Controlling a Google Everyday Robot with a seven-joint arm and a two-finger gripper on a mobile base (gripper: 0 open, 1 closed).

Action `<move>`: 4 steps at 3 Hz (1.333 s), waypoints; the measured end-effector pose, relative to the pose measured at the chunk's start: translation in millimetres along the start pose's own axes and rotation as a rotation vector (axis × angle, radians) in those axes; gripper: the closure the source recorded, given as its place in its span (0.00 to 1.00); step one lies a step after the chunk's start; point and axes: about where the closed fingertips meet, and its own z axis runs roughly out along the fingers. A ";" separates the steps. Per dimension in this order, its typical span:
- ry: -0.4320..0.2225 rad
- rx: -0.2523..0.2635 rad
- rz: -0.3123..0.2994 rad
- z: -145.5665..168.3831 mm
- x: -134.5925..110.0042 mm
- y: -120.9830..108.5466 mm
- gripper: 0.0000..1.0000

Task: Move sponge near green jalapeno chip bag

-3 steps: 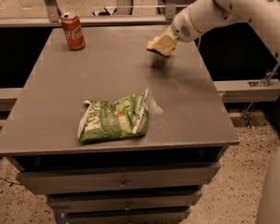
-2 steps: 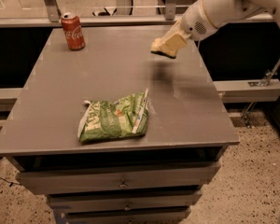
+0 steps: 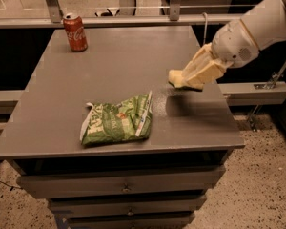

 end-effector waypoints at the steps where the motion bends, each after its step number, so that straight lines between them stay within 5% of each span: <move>1: -0.028 -0.074 -0.052 0.9 8.0 40.7 1.00; 4: -0.116 -0.191 -0.141 24.1 -6.2 96.6 0.37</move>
Offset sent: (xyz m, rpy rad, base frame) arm -0.1097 0.0121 -0.0227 0.1018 0.0559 0.2711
